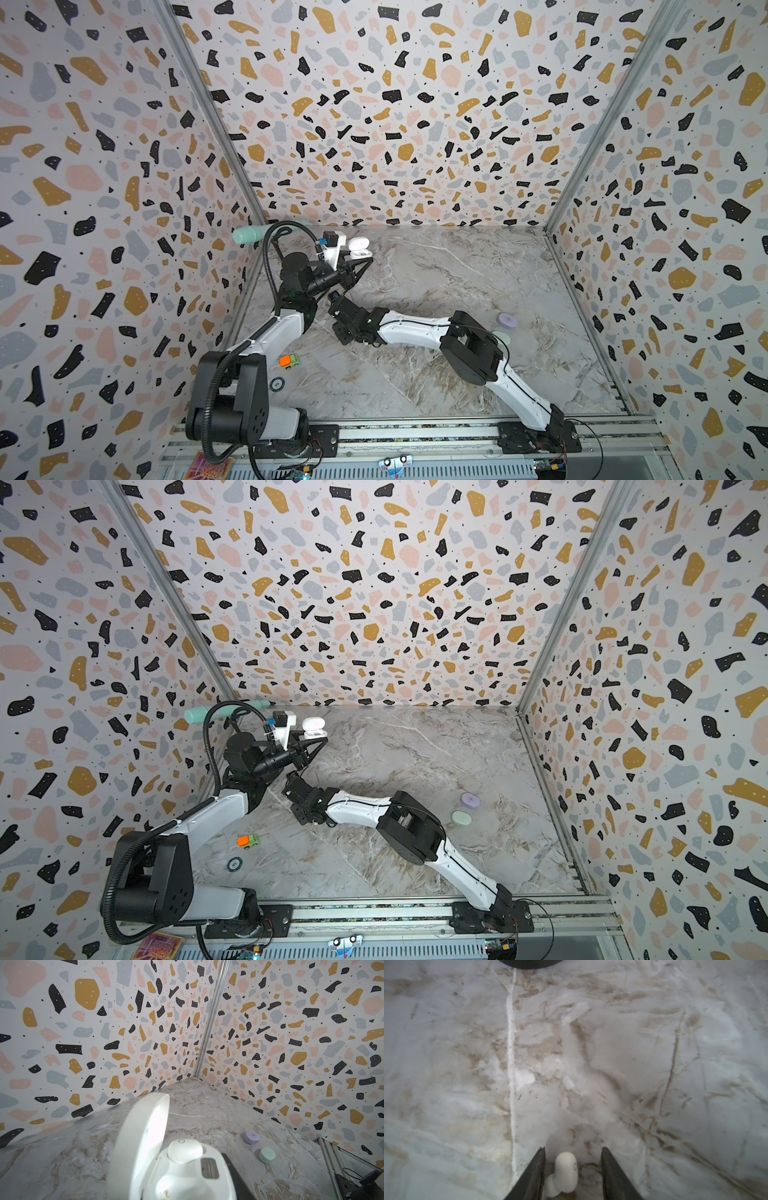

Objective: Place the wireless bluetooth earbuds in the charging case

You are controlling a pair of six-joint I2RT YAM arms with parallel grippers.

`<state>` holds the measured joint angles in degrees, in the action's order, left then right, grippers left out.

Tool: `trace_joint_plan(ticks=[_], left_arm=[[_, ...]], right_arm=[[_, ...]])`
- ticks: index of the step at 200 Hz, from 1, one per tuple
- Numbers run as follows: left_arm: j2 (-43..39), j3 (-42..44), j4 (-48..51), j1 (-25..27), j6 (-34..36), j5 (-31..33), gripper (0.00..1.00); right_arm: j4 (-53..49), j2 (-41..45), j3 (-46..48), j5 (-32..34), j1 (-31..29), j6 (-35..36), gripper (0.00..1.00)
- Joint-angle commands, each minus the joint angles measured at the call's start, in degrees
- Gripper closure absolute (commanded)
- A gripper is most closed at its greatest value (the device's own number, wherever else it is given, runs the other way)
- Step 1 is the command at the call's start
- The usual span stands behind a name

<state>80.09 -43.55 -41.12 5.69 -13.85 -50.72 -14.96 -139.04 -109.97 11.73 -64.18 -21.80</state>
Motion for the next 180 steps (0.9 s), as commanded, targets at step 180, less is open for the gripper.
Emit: trace_joint_plan(ticks=[180], left_arm=[[-0.3,0.2,-4.8,-0.2,-1.5,-2.0,0.89]], right_arm=[[-4.3,20.8,20.6,5.6,7.1,-7.6,0.40]])
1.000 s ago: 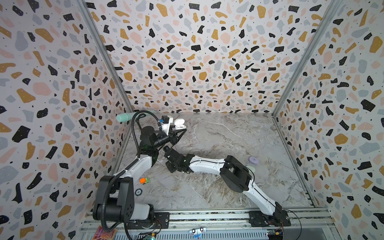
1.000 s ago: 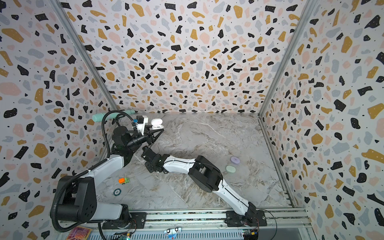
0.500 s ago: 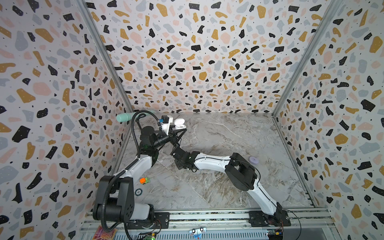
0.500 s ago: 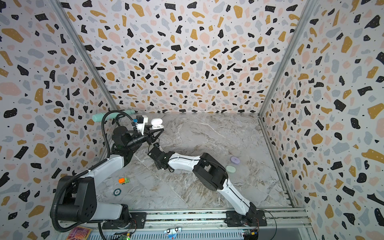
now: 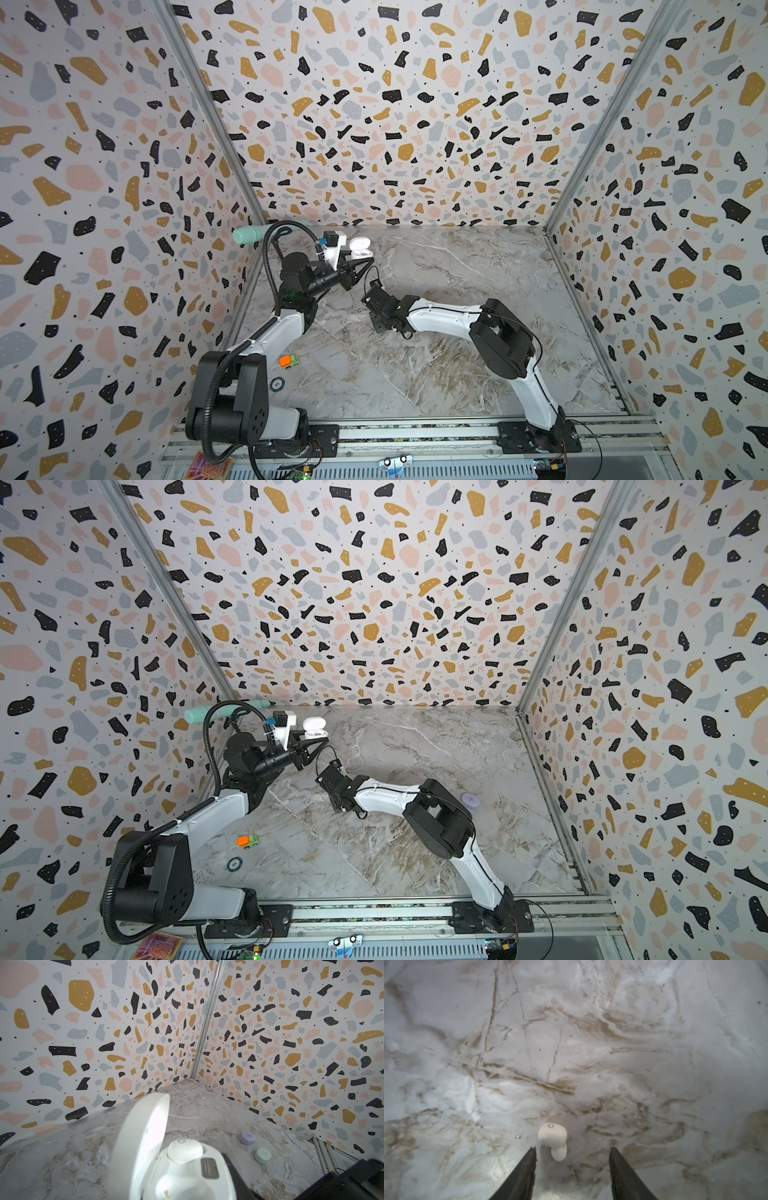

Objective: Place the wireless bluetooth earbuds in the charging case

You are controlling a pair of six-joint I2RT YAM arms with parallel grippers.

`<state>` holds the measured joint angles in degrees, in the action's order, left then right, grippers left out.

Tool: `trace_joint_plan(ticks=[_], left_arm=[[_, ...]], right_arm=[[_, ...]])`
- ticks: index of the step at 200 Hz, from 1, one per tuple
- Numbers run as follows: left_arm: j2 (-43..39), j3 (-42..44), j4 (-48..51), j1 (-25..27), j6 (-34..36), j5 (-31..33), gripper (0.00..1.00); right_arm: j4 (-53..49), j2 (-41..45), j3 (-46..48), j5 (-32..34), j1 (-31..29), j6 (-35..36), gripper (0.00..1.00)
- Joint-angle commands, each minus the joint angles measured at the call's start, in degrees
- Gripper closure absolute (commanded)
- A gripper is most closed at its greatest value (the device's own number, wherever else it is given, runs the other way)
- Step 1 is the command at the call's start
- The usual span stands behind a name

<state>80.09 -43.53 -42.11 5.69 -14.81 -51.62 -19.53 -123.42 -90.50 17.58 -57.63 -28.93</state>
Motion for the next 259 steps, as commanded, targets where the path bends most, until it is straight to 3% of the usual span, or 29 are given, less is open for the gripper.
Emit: trace_joint_plan(ticks=[1,90,186,259], left_arm=[[-0.3,0.2,-3.8,-0.2,-0.5,-1.1,0.89],[-0.6,0.5,-3.8,-0.2,-0.7,-1.1,0.88],[-0.1,0.4,-4.2,-0.2,-0.9,-1.4,0.88],[0.2,0.4,-4.4,-0.1,-1.2,-1.6,0.88]], right_arm=[[0.4,5.2,1.2,-0.3,0.6,-0.5,0.40],[0.1,0.4,-2.7,-4.2,1.5,2.7,0.38],[-6.7,-6.3,-10.6,1.1,1.3,3.2,0.35],[-5.1,0.7,-2.3,6.6,2.2,1.8,0.38]])
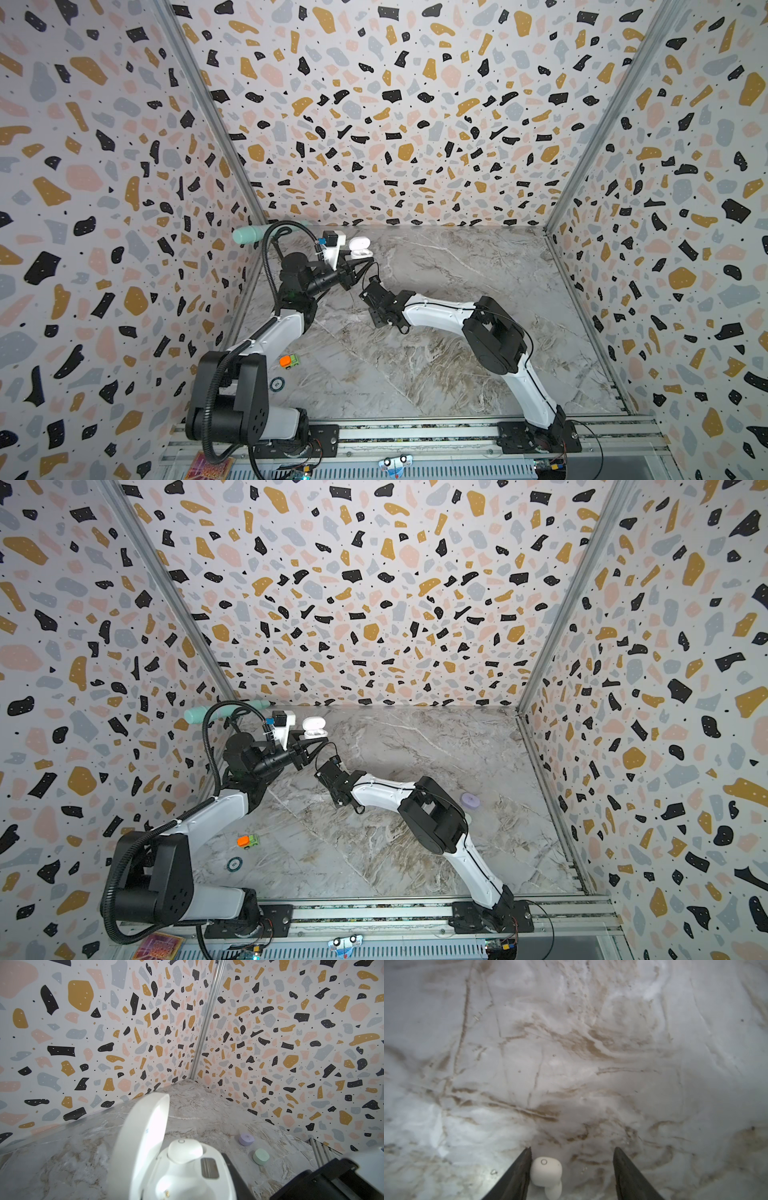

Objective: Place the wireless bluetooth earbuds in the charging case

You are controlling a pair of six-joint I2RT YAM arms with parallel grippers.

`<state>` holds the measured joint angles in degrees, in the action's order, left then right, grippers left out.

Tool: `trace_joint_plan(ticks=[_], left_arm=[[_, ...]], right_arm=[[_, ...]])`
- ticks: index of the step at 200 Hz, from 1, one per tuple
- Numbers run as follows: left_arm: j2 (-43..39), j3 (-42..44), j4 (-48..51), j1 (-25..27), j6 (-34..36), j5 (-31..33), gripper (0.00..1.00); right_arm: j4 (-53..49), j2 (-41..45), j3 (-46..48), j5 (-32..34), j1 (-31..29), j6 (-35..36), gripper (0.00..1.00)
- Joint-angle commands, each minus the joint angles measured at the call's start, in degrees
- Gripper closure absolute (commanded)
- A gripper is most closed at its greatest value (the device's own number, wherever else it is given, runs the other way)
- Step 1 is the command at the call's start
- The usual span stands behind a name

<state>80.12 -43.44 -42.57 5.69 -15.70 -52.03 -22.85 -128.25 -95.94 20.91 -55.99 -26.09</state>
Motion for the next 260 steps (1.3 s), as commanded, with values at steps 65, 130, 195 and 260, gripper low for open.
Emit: trace_joint_plan(ticks=[65,130,195,260], left_arm=[[0.0,0.5,-3.9,0.1,-0.4,-1.3,0.88],[0.1,0.6,-3.7,0.2,-0.3,-1.3,0.88],[0.4,0.5,-3.6,0.4,-0.3,-1.3,0.88],[0.3,0.3,-3.6,0.5,-0.3,-1.5,0.88]], right_arm=[[0.5,11.2,9.8,5.2,3.0,-2.0,0.38],[2.5,13.8,12.2,2.3,4.4,-1.5,0.38],[5.8,16.8,15.2,-14.0,9.6,-6.0,0.37],[5.7,13.7,13.1,-19.9,10.9,-8.1,0.40]])
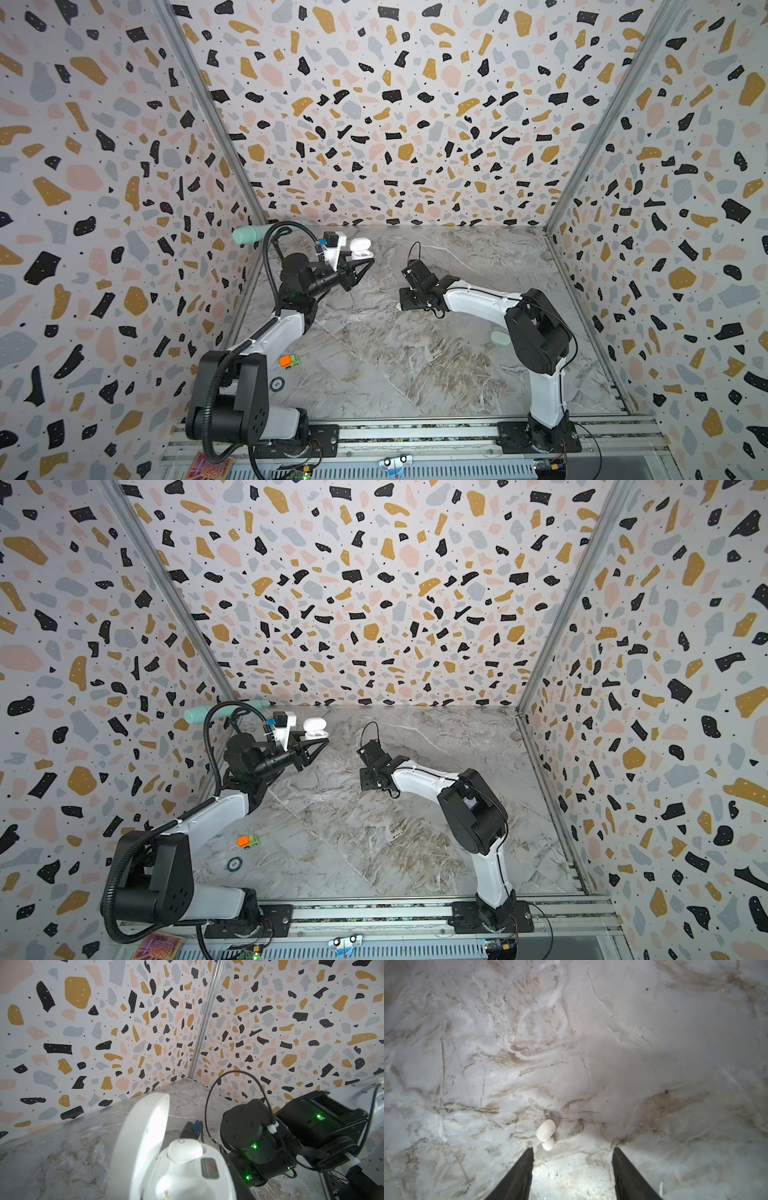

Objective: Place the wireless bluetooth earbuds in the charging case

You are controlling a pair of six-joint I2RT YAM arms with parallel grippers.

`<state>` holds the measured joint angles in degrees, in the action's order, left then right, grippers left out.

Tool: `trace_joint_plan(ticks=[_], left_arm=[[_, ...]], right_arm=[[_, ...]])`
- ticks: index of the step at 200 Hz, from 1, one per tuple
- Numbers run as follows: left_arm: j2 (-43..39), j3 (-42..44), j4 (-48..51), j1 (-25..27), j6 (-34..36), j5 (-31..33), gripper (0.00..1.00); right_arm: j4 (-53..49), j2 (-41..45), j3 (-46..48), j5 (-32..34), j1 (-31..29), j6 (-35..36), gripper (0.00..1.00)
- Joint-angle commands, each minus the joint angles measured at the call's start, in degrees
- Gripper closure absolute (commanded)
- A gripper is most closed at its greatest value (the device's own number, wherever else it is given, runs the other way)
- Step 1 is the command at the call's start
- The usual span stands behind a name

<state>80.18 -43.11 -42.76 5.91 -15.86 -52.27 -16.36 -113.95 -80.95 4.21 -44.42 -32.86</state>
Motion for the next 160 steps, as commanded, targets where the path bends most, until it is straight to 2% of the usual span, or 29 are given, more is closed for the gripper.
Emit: trace_joint_plan(ticks=[1,160], left_arm=[[0.2,0.0,-3.4,0.3,-0.2,-1.2,0.88],[0.4,-0.2,-3.5,0.5,-0.3,-1.5,0.88]], right_arm=[[-0.8,-0.7,-2.0,-3.2,-0.7,-1.3,0.40],[-6.9,-10.7,-12.6,-1.5,-2.6,0.1,0.51]])
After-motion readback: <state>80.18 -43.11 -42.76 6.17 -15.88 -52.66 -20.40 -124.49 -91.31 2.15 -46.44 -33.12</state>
